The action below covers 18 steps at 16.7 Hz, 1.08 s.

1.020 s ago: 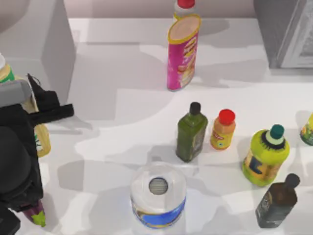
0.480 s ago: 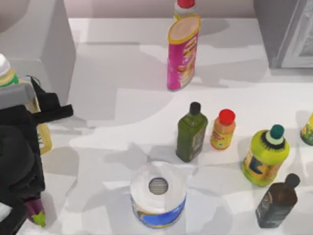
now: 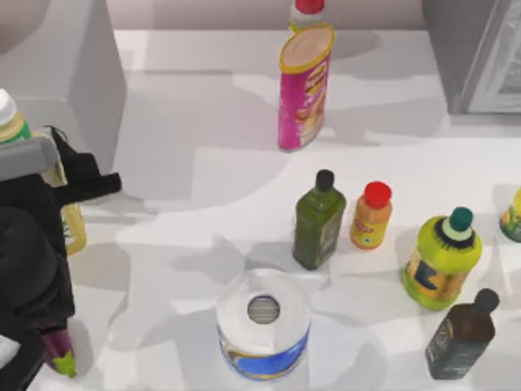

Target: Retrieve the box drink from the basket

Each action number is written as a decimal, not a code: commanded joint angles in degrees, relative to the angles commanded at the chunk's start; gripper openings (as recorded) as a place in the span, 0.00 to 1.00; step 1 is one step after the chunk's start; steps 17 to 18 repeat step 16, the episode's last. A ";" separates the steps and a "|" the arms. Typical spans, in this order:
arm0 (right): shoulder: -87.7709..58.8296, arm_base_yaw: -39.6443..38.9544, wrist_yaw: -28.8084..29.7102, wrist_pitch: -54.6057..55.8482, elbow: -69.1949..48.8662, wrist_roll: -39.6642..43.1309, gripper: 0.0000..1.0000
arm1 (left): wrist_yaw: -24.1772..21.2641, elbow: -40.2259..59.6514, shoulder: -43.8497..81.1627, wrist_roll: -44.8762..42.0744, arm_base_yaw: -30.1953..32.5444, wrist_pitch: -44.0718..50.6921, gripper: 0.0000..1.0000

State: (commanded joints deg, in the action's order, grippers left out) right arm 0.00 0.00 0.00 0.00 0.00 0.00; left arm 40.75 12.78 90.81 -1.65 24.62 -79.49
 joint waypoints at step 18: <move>0.00 0.00 0.00 0.00 0.00 0.00 1.00 | 0.00 0.00 0.00 0.00 0.00 0.00 1.00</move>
